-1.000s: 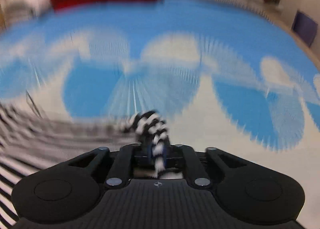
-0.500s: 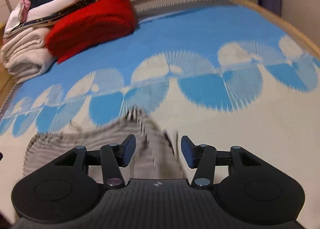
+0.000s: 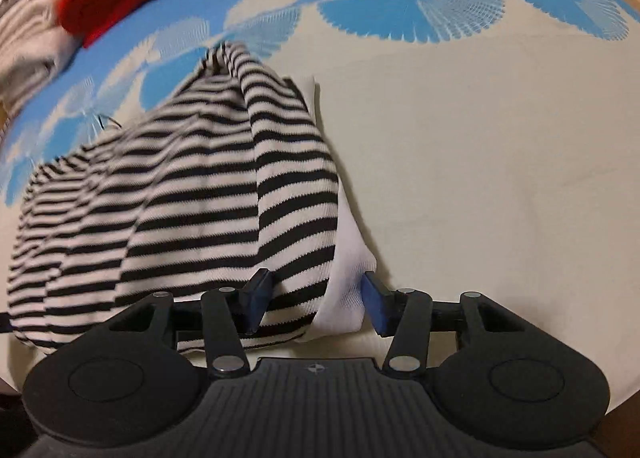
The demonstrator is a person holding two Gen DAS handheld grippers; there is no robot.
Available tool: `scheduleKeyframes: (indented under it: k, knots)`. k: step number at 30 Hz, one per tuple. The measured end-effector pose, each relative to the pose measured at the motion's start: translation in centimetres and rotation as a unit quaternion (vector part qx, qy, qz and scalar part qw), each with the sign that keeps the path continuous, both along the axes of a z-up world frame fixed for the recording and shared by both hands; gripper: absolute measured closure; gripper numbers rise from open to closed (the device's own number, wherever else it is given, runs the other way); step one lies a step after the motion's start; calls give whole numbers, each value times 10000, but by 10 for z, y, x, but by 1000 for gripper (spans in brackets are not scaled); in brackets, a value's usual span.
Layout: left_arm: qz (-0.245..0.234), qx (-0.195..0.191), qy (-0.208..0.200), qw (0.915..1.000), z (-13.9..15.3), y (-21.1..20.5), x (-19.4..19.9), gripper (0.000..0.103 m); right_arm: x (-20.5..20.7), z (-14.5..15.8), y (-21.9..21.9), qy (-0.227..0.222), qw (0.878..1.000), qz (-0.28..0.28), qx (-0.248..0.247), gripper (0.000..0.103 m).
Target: Fold small clothes
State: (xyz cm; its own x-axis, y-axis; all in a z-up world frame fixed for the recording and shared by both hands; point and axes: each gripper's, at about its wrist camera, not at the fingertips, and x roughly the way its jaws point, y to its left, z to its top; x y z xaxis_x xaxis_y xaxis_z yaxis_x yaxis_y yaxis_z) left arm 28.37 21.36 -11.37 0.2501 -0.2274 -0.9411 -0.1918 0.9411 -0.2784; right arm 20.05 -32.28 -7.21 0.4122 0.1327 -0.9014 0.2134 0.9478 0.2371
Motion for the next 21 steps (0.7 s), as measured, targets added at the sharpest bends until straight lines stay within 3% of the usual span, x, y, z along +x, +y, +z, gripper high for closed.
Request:
scheduleKeyframes:
  k: [2, 4, 5, 6, 7, 9, 12, 14, 16, 18, 20, 21]
  knots:
    - [-153, -62, 61, 9998, -3, -4, 2, 64, 2, -4, 2, 15, 10000, 14, -16, 55]
    - [-400, -70, 64, 9992, -5, -10, 3, 80, 4, -6, 2, 11, 10000, 14, 11, 64]
    - [-564, -48, 60, 9984, -6, -14, 3, 97, 3, -5, 2, -26, 10000, 16, -5, 75]
    - [-717, 28, 21, 9974, -5, -18, 2, 103, 1, -3, 1, -73, 10000, 23, -14, 81]
    - [-796, 177, -123, 9966, 0, -19, 0, 103, 0, -1, 0, -131, 9999, 20, 15, 89]
    - [-484, 374, -652, 9960, 21, -5, -4, 103, -4, 10, -5, -392, 9990, -9, 209, 92]
    - [13, 103, -1476, 9890, 57, 25, -18, 103, -22, 43, -18, -1192, 9905, -189, 653, 93]
    - [-80, 312, -1356, 9902, 54, 29, -24, 103, -33, 58, -23, -1547, 9845, -94, 816, 94]
    - [-281, 393, -695, 9964, 32, 27, -21, 103, -33, 48, -28, -1140, 9913, -175, 631, 94]
    - [-600, 564, -294, 9962, 18, 15, -18, 102, -25, 16, -36, -165, 9967, -443, 657, 94]
    - [-773, 759, -369, 9934, 21, 6, -17, 101, -19, -4, -34, 396, 9972, -457, 445, 94]
    - [-769, 831, -535, 9921, 27, 4, -19, 101, -17, -5, -31, 447, 9976, -409, 340, 93]
